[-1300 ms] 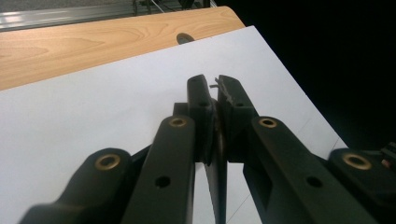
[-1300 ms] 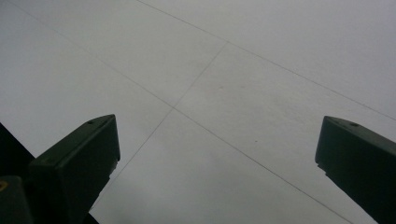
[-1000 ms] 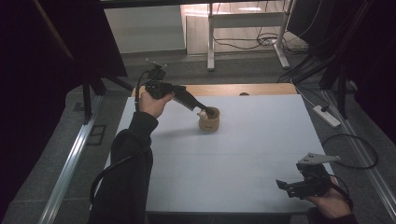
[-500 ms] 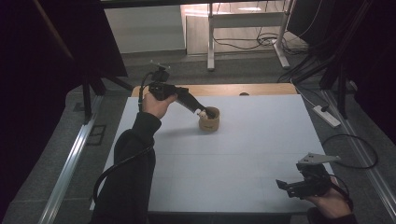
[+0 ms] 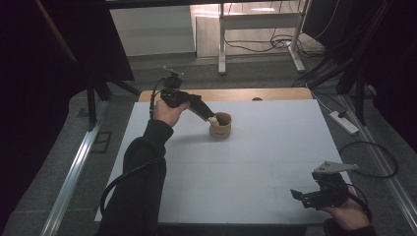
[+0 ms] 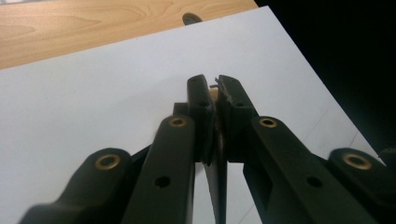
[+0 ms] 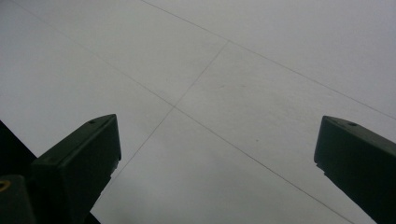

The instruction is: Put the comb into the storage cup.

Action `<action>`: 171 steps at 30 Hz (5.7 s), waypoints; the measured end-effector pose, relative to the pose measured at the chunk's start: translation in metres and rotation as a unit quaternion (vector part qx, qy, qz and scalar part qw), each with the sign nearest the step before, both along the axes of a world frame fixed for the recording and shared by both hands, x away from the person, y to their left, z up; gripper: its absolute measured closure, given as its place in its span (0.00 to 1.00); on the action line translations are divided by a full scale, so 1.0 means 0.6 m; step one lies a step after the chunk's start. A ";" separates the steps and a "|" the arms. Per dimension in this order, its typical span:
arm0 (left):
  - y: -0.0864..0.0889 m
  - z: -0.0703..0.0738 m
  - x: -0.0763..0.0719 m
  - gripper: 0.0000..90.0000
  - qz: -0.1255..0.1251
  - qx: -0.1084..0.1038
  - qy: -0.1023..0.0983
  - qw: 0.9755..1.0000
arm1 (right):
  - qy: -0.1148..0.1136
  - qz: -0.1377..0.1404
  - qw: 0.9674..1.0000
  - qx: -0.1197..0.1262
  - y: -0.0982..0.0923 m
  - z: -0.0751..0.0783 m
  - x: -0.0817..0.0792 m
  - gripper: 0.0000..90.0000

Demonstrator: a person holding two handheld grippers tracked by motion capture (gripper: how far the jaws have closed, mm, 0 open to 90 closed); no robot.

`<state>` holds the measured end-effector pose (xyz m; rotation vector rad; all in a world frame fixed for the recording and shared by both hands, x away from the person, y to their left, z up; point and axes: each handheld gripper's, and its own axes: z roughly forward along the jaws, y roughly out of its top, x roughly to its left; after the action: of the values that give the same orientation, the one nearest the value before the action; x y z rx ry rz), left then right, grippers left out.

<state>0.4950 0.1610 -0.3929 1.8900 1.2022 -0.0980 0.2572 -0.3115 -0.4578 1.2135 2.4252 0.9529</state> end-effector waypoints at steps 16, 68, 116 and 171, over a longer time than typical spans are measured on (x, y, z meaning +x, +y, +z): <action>0.008 -0.010 -0.001 0.92 0.005 -0.009 -0.003 1.000 | 0.001 0.002 1.000 -0.002 0.001 -0.001 0.000 0.01; 0.016 -0.014 -0.041 0.09 0.008 0.044 -0.149 0.988 | 0.001 0.003 1.000 -0.008 0.003 -0.001 0.000 0.02; 0.043 -0.044 -0.101 0.00 0.013 0.042 -0.225 0.973 | 0.001 0.003 1.000 -0.013 0.004 -0.002 -0.001 0.02; 0.034 -0.107 -0.152 0.00 -0.010 0.063 -0.208 0.976 | -0.002 -0.001 1.000 -0.013 0.004 0.000 -0.003 0.00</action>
<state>0.4041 0.1812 -0.4574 1.9090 0.9184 0.3564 0.2554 -0.3092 -0.4581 1.2028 2.4248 0.9195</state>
